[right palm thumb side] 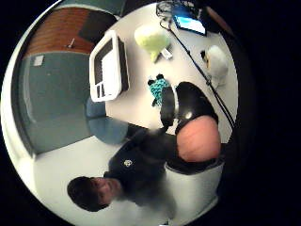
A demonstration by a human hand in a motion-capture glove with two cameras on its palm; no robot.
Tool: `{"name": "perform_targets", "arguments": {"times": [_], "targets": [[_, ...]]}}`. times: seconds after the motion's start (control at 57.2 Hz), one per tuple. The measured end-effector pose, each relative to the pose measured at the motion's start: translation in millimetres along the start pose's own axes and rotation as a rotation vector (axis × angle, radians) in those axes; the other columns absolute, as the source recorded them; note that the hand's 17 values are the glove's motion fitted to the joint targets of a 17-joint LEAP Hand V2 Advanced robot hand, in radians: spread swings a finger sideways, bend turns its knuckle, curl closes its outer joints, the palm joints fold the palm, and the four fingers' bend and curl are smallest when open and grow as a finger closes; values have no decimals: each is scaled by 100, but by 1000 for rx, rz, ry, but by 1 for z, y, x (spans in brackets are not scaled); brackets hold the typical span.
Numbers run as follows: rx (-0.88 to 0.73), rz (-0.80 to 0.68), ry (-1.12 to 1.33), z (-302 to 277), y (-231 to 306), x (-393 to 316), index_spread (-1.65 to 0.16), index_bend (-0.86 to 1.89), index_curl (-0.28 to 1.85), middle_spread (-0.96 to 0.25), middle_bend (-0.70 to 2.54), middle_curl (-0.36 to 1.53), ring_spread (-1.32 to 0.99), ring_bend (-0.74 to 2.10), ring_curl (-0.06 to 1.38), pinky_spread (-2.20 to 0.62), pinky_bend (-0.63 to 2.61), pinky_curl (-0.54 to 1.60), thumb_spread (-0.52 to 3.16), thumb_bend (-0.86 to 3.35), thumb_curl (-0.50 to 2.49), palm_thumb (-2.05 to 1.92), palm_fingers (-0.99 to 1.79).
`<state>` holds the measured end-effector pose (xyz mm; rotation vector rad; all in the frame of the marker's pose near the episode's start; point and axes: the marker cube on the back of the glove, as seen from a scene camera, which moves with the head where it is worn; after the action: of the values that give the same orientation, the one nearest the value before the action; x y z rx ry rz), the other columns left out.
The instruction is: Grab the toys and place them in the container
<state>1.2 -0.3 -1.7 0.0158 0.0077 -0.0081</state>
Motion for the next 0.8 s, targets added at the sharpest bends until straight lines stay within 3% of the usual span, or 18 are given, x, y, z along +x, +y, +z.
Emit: {"name": "perform_targets", "arguments": {"times": [0.122, 0.245, 0.542, 0.804], "targets": [[49, -1, 1, -5, 0, 3, -16, 14, 10, -1, 19, 9, -2, 19, 7, 0, 55, 19, 91, 14, 6, 13, 14], [60, 10, 17, -4, -7, 12, -20, 10, 12, 0, 14, 12, -1, 18, 8, 2, 71, 25, 119, 11, 10, 8, -10], [144, 36, 60, 25, -42, 46, -23, 8, 14, 1, 12, 16, 2, 17, 12, 4, 82, 31, 129, -1, 18, -1, -31], [23, 47, -54, 126, -94, 97, -25, 7, 14, 2, 11, 17, 3, 18, 16, 5, 85, 33, 124, -1, 24, 1, -28]]}}
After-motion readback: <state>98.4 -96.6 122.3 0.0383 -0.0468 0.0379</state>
